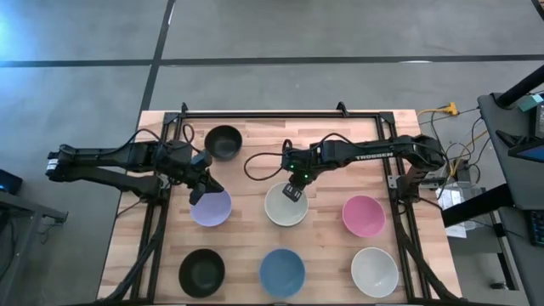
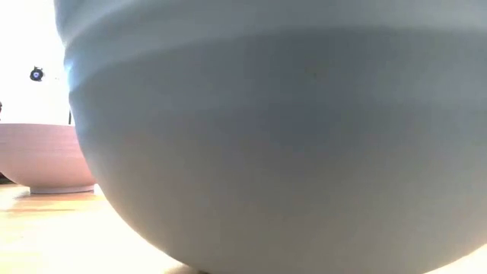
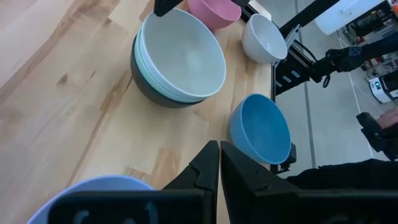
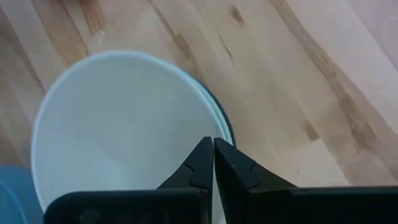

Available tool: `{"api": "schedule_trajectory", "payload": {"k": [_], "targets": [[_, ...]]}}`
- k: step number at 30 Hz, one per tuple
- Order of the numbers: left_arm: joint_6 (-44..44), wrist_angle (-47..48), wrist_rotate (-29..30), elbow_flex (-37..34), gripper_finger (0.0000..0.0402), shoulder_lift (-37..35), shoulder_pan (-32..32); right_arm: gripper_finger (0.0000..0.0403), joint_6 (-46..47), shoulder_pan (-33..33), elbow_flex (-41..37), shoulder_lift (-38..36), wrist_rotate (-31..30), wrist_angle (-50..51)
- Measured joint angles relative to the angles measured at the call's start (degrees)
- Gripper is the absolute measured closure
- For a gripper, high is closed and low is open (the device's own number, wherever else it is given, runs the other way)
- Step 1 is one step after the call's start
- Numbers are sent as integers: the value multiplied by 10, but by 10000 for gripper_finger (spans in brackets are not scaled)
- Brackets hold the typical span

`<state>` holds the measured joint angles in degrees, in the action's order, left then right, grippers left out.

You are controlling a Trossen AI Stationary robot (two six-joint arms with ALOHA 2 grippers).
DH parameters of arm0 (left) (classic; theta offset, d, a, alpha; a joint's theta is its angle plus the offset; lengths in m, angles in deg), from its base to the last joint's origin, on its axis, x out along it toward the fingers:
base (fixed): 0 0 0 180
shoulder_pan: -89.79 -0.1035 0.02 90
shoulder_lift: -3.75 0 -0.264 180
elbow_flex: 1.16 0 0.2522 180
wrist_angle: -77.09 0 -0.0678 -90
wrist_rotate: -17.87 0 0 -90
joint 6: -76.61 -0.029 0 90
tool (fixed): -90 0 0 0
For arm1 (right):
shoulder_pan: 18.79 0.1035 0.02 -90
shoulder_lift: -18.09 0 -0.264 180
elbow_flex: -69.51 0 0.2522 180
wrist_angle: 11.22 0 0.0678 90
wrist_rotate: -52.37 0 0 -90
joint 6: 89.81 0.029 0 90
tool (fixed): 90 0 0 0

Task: Nest bowls inside each other
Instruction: Stack the top white bowl into the green bowl

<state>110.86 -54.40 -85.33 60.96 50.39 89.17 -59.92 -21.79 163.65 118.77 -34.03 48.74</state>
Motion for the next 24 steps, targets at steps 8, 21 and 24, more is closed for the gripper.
{"api": "schedule_trajectory", "payload": {"k": [8, 21, 24], "targets": [[1, -1, 0, 0, 402, 1, 0, 394, -10, -4, 0, 0, -2, 6], [1, -1, 0, 0, 402, 7, 0, 394, -10, -12, 0, -1, -6, -29], [1, -1, 0, 0, 402, 7, 0, 394, -12, -16, 0, -1, -6, -20]]}}
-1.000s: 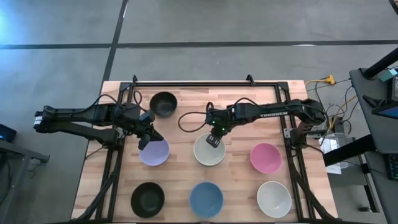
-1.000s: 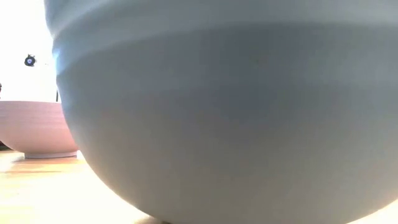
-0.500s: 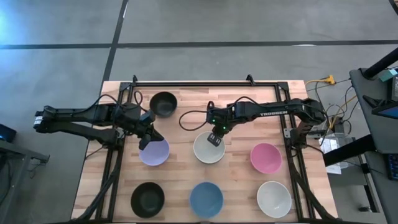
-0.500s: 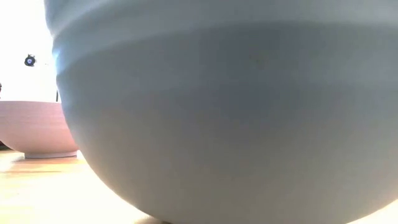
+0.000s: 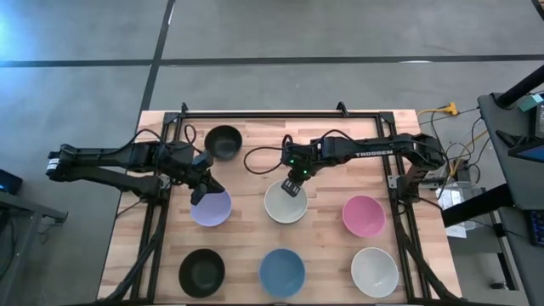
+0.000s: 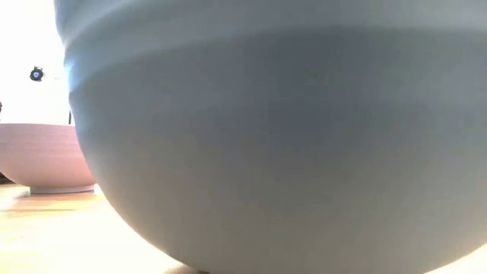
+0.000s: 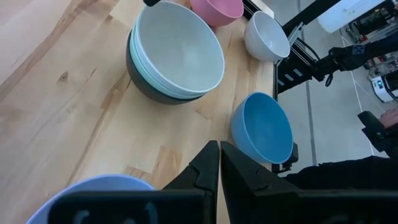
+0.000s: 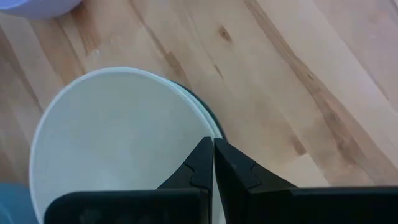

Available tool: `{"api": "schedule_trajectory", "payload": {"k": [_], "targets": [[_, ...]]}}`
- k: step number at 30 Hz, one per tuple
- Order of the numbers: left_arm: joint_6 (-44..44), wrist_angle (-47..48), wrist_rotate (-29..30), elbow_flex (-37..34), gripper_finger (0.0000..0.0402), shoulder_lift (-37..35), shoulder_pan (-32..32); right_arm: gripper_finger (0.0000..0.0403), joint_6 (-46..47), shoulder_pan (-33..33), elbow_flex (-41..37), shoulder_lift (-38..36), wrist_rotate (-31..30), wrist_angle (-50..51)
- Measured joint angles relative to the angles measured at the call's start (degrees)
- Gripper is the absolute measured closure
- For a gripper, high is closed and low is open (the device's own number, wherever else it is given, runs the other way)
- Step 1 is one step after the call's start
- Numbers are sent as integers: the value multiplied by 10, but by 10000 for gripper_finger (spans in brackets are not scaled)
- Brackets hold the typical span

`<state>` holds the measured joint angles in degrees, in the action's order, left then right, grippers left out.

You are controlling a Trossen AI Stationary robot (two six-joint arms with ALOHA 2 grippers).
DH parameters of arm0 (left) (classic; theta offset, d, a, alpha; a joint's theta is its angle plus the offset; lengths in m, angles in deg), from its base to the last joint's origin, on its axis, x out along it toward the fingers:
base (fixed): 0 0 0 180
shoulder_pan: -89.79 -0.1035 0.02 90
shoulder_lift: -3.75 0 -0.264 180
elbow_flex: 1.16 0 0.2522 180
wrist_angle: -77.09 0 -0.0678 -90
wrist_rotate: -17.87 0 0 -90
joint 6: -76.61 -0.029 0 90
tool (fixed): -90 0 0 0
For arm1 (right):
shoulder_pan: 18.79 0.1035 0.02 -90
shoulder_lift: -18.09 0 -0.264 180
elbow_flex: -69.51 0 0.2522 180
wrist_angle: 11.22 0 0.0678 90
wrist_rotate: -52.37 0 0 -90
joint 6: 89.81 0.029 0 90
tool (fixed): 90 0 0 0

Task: Nest bowls inside each other
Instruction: Stack the top white bowl into the green bowl, then stack the top black bowl into the top white bowl

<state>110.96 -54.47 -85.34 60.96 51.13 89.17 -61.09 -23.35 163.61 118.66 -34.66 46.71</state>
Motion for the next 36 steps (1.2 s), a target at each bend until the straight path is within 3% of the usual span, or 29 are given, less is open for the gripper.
{"api": "schedule_trajectory", "payload": {"k": [23, 26, 31, 36], "targets": [[-2, 0, 0, 0, 402, 5, 0, 394, -17, -1, 4, -10, 0, 21], [-2, 0, 16, 0, 402, 5, 0, 394, -25, 3, 16, -35, 6, 15], [-3, -2, 102, 0, 402, 6, 0, 394, -90, 32, 7, -112, 64, -21], [-3, -29, 148, 0, 402, 20, -2, 394, -119, 63, -70, -217, 93, -84]]}}
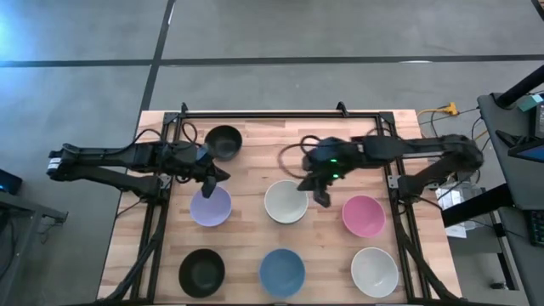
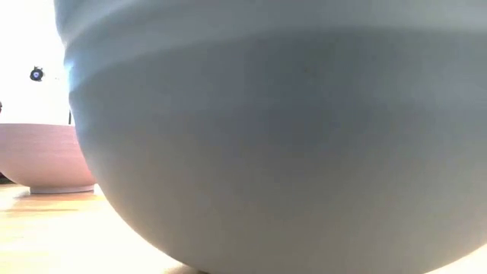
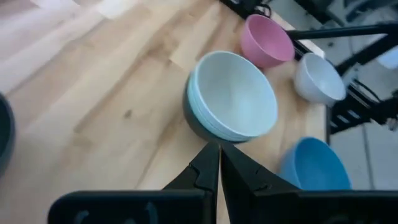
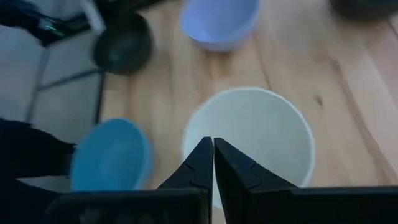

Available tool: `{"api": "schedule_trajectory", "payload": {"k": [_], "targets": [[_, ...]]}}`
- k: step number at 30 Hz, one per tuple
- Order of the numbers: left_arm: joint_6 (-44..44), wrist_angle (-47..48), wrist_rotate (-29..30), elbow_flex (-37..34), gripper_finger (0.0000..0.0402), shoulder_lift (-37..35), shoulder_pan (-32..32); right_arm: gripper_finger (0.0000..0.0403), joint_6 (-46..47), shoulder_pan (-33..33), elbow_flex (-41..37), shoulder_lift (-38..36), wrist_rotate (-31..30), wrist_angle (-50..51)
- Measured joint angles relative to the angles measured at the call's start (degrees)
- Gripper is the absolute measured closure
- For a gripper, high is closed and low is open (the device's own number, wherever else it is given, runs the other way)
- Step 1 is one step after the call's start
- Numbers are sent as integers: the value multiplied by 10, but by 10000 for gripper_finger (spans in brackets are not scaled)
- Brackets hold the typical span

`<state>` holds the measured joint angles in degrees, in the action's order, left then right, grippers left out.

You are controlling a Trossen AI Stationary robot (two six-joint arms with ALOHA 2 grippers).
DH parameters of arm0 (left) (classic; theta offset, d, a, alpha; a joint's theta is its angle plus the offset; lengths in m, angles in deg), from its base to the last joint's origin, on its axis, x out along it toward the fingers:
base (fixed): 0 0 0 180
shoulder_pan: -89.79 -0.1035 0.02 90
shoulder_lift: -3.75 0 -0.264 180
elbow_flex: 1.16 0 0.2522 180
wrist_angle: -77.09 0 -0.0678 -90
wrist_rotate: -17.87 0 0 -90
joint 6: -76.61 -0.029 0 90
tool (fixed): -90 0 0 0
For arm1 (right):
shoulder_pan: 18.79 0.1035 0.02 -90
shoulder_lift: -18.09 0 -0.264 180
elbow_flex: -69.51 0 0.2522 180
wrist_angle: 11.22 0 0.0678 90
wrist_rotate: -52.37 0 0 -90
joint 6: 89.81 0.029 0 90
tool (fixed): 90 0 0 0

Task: Nest bowls inside each other
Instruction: Stack the top black bowl into the top white bowl

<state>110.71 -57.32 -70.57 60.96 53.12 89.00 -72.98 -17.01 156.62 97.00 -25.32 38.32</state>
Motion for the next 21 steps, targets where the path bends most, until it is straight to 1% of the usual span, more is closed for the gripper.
{"api": "schedule_trajectory", "payload": {"k": [2, 5, 8, 11, 13, 15, 19, 21], "targets": [[0, 0, 12, 1, 402, 11, -4, 394, 24, 6, -55, -48, 2, -55], [1, 9, 16, 1, 402, 38, -26, 394, 78, 8, -152, -117, -1, -167], [12, 40, 2, 11, 402, 74, -65, 394, 137, 6, -243, -168, -20, -289], [15, 99, 4, 35, 401, 116, -119, 394, 185, 6, -310, -202, -46, -379], [-15, 131, -9, 56, 397, 145, -154, 394, 203, 6, -338, -215, -49, -410], [-66, 152, -39, 78, 384, 174, -186, 394, 207, 6, -353, -221, -49, -423], [-138, 156, -101, 110, 334, 236, -236, 394, 201, 3, -361, -222, -49, -423], [-164, 153, -107, 125, 304, 268, -250, 394, 196, -1, -361, -220, -50, -424]]}}
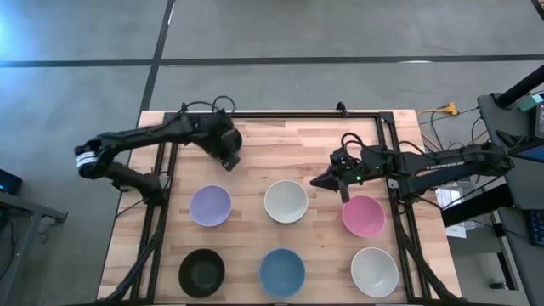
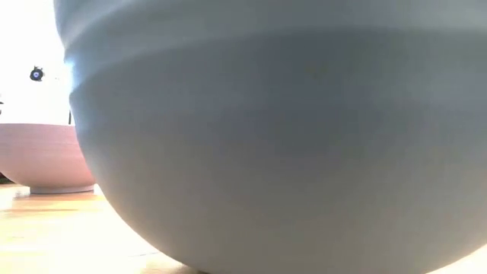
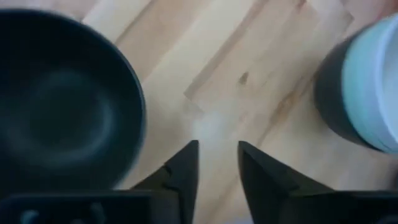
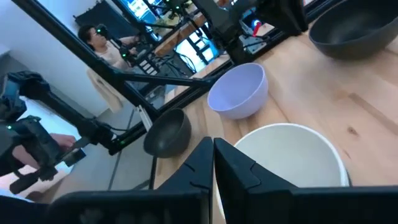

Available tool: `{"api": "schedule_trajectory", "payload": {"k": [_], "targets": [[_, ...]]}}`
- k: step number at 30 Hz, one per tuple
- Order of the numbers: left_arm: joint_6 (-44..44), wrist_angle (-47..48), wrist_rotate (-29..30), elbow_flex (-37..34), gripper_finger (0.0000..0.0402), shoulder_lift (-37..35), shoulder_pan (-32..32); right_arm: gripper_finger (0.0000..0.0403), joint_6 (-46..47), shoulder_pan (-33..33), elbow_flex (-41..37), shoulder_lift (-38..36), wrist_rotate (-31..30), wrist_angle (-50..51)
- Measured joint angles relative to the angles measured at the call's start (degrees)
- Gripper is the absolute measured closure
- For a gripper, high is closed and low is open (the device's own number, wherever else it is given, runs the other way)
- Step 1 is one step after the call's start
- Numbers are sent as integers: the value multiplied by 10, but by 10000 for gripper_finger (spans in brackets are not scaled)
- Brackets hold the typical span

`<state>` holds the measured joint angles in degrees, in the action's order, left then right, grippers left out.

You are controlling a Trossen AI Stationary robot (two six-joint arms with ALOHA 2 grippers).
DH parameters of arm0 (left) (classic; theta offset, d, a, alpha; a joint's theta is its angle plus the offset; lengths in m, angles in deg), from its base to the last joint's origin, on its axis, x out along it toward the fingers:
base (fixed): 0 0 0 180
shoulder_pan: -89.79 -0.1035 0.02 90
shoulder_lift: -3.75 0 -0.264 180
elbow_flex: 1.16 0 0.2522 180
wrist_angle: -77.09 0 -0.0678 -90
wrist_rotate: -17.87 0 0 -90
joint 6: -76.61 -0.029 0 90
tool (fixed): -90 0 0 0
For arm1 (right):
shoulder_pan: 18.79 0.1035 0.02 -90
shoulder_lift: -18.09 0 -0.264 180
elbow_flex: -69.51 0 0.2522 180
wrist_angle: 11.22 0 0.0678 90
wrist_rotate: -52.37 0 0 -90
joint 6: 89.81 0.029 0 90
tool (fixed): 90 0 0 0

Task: Nest bowls inside each other
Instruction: Stack the top black bowl into the top white bowl

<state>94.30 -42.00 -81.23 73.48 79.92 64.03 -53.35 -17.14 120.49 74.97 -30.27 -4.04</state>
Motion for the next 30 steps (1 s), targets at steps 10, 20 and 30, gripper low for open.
{"api": "schedule_trajectory", "payload": {"k": [10, 20, 30], "targets": [[-4, 6, 39, 53, 216, 114, -37, 394, 1, -9, 7, 3, 0, 0], [-22, 42, 80, 56, 214, 157, -39, 394, 11, -8, 19, 3, 0, 0], [-66, 69, 77, 54, 245, 195, -39, 394, 26, -8, 27, 3, 0, 0]]}}
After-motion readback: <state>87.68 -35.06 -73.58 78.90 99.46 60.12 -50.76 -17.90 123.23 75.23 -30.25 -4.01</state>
